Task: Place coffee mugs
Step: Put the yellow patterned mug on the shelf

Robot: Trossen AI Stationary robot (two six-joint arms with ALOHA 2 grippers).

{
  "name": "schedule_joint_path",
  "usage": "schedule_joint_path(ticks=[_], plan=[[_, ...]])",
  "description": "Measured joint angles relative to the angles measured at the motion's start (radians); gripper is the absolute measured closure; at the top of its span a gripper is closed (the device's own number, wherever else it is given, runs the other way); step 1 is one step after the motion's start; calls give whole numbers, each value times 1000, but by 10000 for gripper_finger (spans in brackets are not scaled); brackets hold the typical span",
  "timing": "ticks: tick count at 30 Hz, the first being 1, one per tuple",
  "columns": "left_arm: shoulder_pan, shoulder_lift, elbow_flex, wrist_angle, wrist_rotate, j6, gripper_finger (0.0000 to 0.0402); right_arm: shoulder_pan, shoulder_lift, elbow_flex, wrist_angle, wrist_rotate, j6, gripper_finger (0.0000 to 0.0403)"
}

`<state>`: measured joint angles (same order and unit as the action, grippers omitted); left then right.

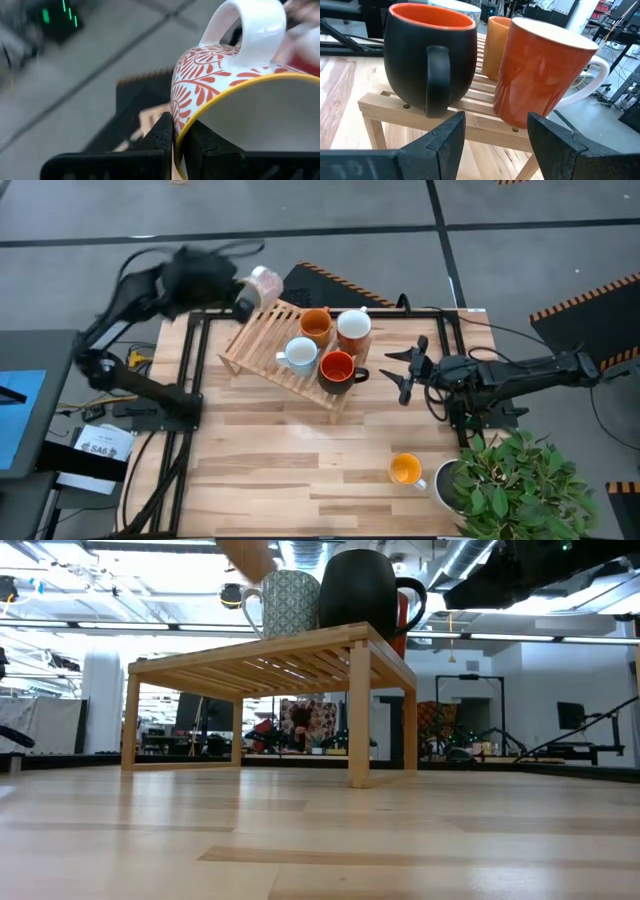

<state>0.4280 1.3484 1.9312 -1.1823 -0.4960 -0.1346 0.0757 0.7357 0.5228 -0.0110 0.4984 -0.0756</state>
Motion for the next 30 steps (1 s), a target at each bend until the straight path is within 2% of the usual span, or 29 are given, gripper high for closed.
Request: schedule_joint_path(ticks=[3,6,9,16,20,25,30], plan=[[161,88,0,-40,158,10,401,0,22,0,0,0,-1,163],[253,176,-2,-87,256,30,401,0,40,0,1,0,-8,163],[295,240,-2,-103,296,44,401,0,53,0,2,0,-27,163],[312,319,-1,-134,491,55,401,0,57,0,4,0,-23,163],[312,322,-1,-203,518,45,401,0,57,0,4,0,-21,163],[312,322,-1,-273,498,25,401,0,57,0,5,0,-17,163],[312,322,-1,-194,501,21,401,0,57,0,17,0,-11,163]])
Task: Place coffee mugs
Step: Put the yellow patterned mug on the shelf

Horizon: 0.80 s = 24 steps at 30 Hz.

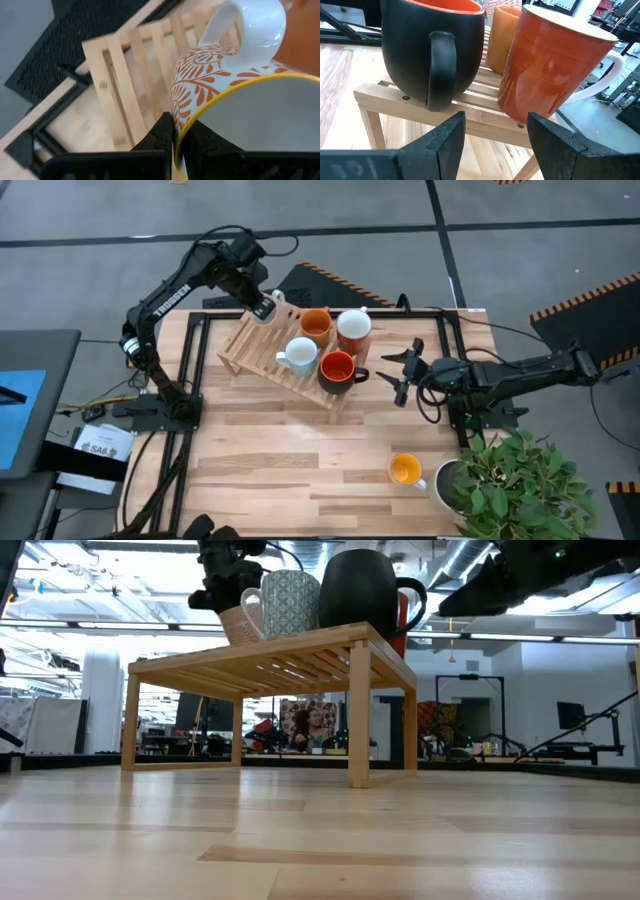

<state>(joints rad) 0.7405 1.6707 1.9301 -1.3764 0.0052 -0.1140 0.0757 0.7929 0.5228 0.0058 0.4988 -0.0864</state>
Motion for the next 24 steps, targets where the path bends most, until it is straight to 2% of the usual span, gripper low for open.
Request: schedule_joint_path(ticks=[17,24], plan=[[-3,57,7,-36,-6,-11,399,-1,0,0,2,0,0,163],[-5,68,0,-17,-27,-3,360,-8,0,0,2,0,7,163]])
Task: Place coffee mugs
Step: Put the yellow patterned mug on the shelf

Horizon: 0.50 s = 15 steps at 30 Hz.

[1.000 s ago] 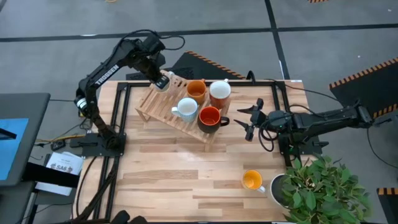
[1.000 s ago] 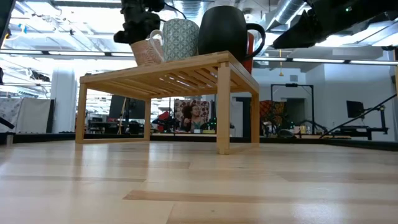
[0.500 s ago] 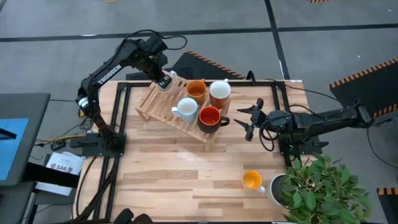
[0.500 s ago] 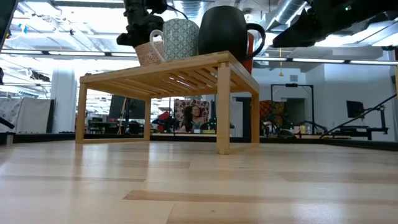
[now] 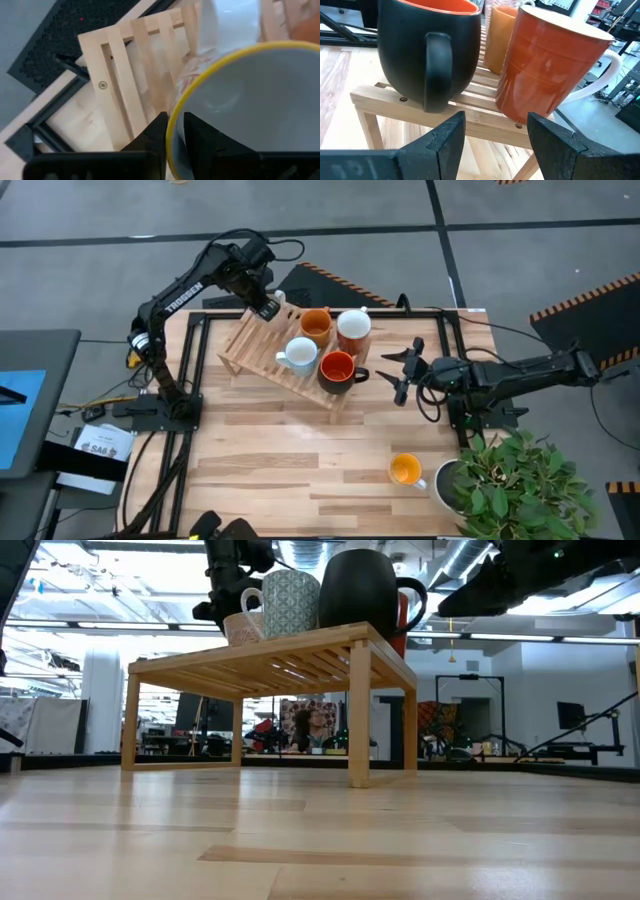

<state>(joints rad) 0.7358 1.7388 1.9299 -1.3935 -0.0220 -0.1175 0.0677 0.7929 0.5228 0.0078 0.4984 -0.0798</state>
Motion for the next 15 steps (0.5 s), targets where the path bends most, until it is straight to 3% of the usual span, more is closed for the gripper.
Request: schedule_joint_path(ticks=[15], plan=[[-4,-2,0,49,-10,46,321,0,0,0,0,0,1,163]])
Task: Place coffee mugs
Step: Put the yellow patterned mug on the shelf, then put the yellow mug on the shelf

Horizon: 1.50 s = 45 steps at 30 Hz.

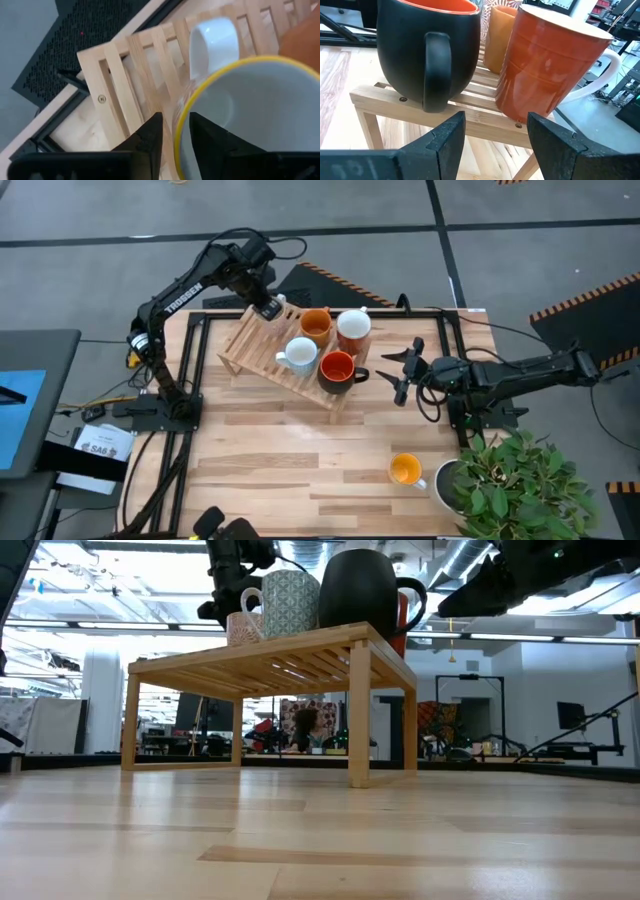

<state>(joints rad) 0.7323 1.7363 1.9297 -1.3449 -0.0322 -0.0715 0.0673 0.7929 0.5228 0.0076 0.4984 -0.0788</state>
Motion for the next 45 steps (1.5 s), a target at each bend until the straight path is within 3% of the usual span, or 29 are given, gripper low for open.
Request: schedule_joint_path(ticks=[9,21,26,31,41,45], plan=[[0,-2,55,18,-16,5,279,0,0,0,0,0,0,163],[-4,-5,312,13,-10,-8,264,0,0,0,0,0,1,163],[-68,-77,267,96,74,45,264,0,0,0,0,0,17,163],[-184,-252,-24,434,77,71,264,3,0,0,0,0,27,163],[-424,-754,-954,1240,103,85,264,20,0,0,0,-4,82,163],[-553,-920,-1267,1563,102,69,264,31,0,0,1,-3,82,163]])
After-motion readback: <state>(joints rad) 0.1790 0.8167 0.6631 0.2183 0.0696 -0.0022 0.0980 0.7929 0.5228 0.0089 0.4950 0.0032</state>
